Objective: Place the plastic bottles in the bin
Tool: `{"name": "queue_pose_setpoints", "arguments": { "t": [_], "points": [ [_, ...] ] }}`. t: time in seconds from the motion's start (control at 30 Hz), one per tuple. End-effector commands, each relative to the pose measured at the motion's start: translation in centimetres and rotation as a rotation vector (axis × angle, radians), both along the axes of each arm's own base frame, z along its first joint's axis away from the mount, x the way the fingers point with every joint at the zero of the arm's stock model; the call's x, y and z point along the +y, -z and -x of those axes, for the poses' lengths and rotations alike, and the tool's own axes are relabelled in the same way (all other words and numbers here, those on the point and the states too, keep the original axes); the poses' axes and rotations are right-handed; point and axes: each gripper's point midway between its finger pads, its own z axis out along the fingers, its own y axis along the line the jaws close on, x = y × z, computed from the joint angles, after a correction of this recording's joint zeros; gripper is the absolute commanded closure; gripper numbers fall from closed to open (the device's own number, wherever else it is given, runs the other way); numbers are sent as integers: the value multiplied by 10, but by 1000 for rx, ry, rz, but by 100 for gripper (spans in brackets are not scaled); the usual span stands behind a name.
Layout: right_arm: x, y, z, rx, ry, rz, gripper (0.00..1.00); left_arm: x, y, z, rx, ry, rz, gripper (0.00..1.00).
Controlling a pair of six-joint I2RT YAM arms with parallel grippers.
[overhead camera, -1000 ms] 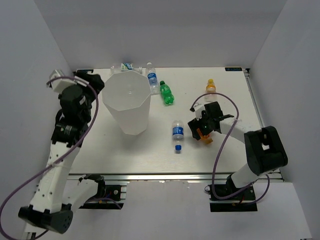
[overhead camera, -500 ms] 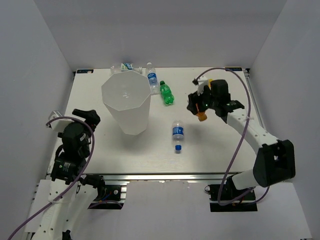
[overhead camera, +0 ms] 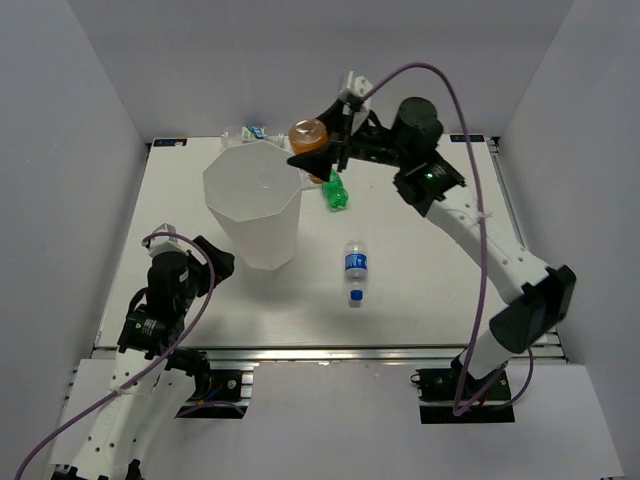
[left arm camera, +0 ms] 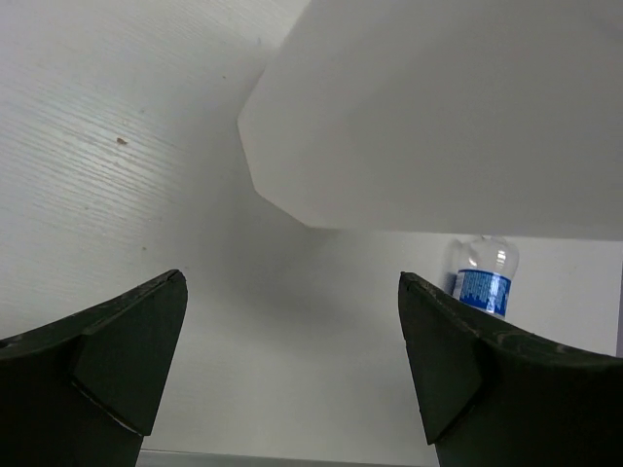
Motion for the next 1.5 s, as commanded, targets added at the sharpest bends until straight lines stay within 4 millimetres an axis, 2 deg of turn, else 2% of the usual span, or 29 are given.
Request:
{"name": "queue_pose_setpoints", "arguments": {
  "t": [0.0, 0.07, 0.1, 0.17, 0.2, 0.23, 0.27, 0.3, 0.47, 0.6, 0.7, 0.73, 0.77, 0.8, 0.83, 0.87, 0.9, 0.93, 0.97, 1.0, 1.03, 1.07, 1.13, 1.17, 1.23, 1.3, 1.4, 1.43, 1.47],
  "points": [
    [44, 8, 6, 37, -139, 24, 77, -18, -14, -1, -58, 116, 18, 2],
    [57, 19, 2, 60, -159, 41, 71, -16, -18, 3, -68, 117, 6, 2],
    [67, 35, -6, 85, -162, 59, 67, -13, -26, 3, -86, 116, -10, 2],
    [75, 43, -10, 126, -179, 86, 59, -13, -34, 7, -112, 129, -24, 2],
    [84, 61, -18, 164, -191, 117, 54, -12, -38, 8, -128, 135, -32, 2],
    [86, 48, -19, 150, -197, 112, 39, -13, -43, 9, -143, 143, -33, 2],
    [90, 67, -23, 204, -204, 158, 27, -13, -46, 11, -159, 154, -40, 2],
    [91, 65, -22, 207, -210, 160, 11, -14, -48, 12, -167, 159, -40, 2],
    [81, 51, -18, 190, -163, 135, 11, -10, -62, 16, -179, 168, -79, 2],
    [70, 33, -15, 126, -121, 97, 11, -23, -79, 18, -232, 250, -69, 2],
    [58, 20, -19, 138, -47, 75, 11, -33, -79, 19, -228, 310, -54, 2],
    [51, 19, -28, 161, 18, 65, 11, -38, -76, 16, -214, 331, -43, 2],
    [39, 6, -24, 162, 48, 41, 11, -44, -72, 16, -201, 359, -26, 2],
    [25, 26, -36, 220, 106, 59, 11, -46, -69, 14, -183, 346, 4, 2],
    [10, 29, -42, 281, 160, 37, 11, -48, -67, 11, -179, 347, 17, 2],
    [-11, 16, -33, 282, 188, 0, 11, -52, -64, 12, -178, 368, 27, 2],
    [-39, 22, -46, 314, 258, -22, 11, -56, -54, 13, -158, 390, 44, 2],
    [-57, 69, -52, 458, 323, -10, 11, -57, -51, 14, -155, 391, 49, 2],
    [-94, 56, -54, 435, 398, -86, 11, -57, -50, 17, -161, 391, 58, 2],
    [-112, 69, -56, 473, 446, -107, 11, -56, -42, 18, -146, 384, 63, 2],
    [-131, 113, -60, 550, 528, -92, 11, -59, -40, 18, -153, 393, 75, 2],
    [-153, 106, -54, 516, 587, -136, 11, -63, -40, 21, -159, 407, 98, 2],
    [-180, 129, -57, 535, 735, -150, 11, -69, -26, 21, -133, 432, 126, 2],
    [-190, 146, -49, 549, 781, -140, 11, -70, -21, 21, -122, 434, 135, 2],
    [-207, 170, -46, 591, 881, -124, 11, -71, -9, 18, -100, 425, 145, 2],
    [-214, 201, -34, 661, 918, -72, 11, -69, -4, 15, -89, 401, 143, 2],
    [-205, 235, -25, 727, 883, 22, 11, -59, -6, 6, -94, 326, 129, 2],
    [-208, 248, -25, 735, 928, 72, 11, -59, -4, 3, -84, 319, 130, 2],
    [-193, 267, -18, 759, 915, 156, 11, -51, -3, -2, -80, 266, 115, 2]
  ]
}}
